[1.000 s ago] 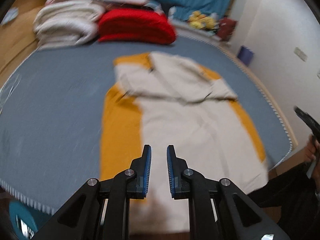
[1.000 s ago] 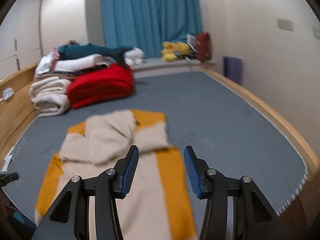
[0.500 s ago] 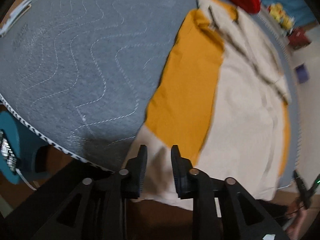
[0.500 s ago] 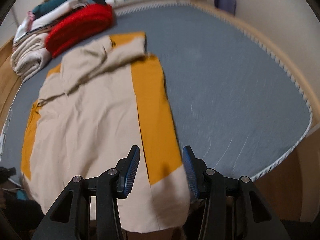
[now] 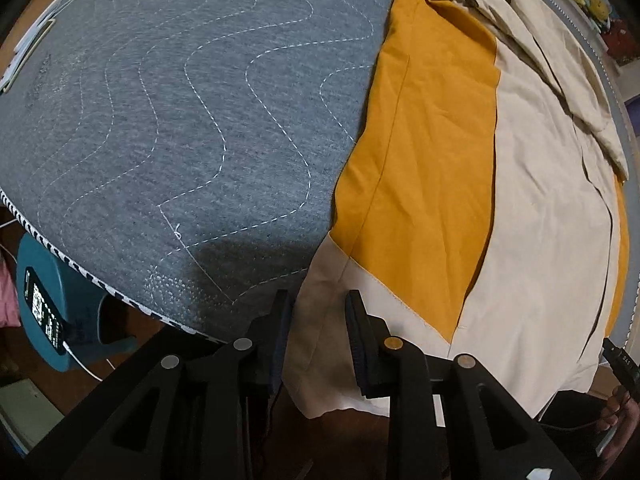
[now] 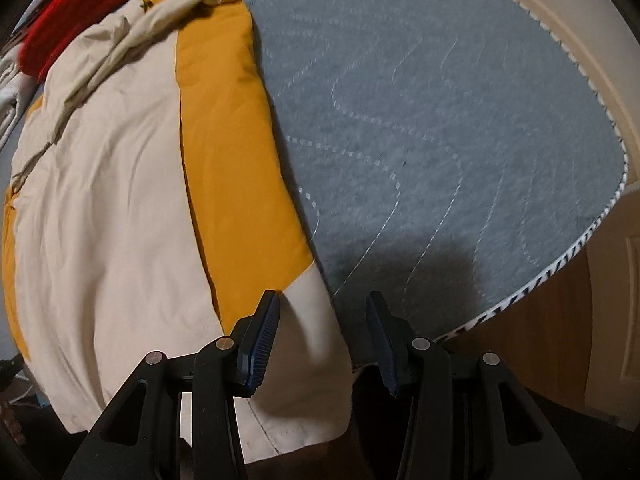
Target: Fold large clothes
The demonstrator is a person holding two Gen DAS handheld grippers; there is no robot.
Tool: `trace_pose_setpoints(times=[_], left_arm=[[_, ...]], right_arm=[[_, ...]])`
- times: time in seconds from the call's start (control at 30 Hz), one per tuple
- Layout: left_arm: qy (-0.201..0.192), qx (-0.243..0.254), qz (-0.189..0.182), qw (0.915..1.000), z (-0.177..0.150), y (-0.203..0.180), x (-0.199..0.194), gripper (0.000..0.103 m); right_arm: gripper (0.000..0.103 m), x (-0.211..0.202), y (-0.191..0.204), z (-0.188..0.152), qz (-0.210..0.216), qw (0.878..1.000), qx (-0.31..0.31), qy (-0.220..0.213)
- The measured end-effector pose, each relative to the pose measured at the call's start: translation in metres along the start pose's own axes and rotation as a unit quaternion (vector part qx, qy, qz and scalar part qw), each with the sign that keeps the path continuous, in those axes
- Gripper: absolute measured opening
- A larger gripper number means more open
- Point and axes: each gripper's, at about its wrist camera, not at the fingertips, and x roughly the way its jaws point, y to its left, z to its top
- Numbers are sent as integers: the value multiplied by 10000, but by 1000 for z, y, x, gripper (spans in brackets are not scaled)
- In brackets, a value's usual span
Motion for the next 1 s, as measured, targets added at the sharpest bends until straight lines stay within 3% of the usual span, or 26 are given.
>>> trace_pose_setpoints(times=[0.2, 0.27, 0.33, 0.43, 0.63, 0.77, 0.83, 0.97, 1.0], left_arm=[[-38, 198, 138, 9997, 5, -5, 3, 25], [-45, 237, 144, 9996, 6, -7, 2, 25], [-52, 265, 147, 9995, 6, -9, 2, 26], [-48, 314, 172, 9993, -1, -14, 3, 26], [-90, 484, 294, 9984, -18, -19, 4, 26], [-158, 651, 282, 9974, -21, -29, 2, 12], [-194, 709, 274, 9969, -23, -32, -1, 10], [-161, 648, 194, 9976, -22, -34, -5, 10], [-111, 614, 206, 9978, -20, -31, -5, 13]], right_arm=[[46, 10, 6, 1, 28, 9998, -57, 189], [39, 10, 5, 1, 104, 9998, -2, 193], [23, 8, 5, 1, 236, 9996, 32, 179], [15, 6, 4, 0, 271, 9995, 52, 152], [19, 3, 1, 0, 226, 9995, 20, 203], [23, 4, 6, -1, 69, 9998, -43, 196], [24, 5, 5, -2, 57, 9998, -31, 207], [27, 2, 4, 1, 72, 9998, 105, 158], [33, 1, 4, 5, 45, 9998, 122, 142]])
